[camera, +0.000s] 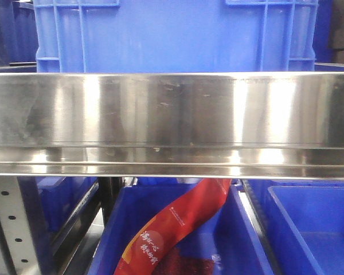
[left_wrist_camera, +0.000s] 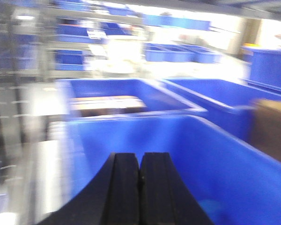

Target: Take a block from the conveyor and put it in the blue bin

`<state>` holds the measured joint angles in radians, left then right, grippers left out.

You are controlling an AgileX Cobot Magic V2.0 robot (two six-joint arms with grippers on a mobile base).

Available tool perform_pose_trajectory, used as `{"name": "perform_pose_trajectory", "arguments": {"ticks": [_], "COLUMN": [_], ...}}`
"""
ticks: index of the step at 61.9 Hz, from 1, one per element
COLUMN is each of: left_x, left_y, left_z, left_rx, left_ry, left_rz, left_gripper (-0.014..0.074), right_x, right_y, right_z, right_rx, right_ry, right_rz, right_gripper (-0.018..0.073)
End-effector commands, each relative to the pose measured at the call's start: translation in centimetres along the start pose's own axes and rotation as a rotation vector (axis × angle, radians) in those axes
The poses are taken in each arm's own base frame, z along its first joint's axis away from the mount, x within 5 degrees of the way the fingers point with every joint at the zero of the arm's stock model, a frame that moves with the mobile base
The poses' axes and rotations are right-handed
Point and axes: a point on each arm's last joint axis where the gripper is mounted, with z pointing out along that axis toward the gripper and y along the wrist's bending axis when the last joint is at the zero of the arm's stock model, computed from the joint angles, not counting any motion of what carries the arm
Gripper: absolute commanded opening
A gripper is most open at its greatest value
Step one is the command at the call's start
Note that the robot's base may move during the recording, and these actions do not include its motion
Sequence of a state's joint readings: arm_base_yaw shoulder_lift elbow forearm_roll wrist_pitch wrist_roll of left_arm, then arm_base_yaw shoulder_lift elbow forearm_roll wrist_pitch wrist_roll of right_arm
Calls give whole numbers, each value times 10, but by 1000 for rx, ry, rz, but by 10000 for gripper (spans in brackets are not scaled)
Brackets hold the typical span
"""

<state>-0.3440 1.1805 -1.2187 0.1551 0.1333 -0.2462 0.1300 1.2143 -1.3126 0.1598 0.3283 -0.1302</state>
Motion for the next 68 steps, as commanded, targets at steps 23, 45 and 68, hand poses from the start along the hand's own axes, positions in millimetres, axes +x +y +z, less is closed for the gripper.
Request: {"name": "perform_pose_trajectory", "arguments": {"ticks": [23, 45, 68], "left_x": [111, 173, 163], "left_y": [14, 21, 20], "left_z": [-119, -188, -222], "left_rx": [-22, -14, 7], "left_ry": [124, 29, -179], "left_rz": [2, -9, -12], "left_gripper": [-111, -111, -111], "right_x": [110, 197, 193], "right_y": [-4, -1, 1], "right_z": [-85, -152, -187], "right_rx": [45, 46, 41], "right_ry": [-9, -55, -261], "right_rz": [44, 42, 33], "right_gripper": [-160, -162, -162]}}
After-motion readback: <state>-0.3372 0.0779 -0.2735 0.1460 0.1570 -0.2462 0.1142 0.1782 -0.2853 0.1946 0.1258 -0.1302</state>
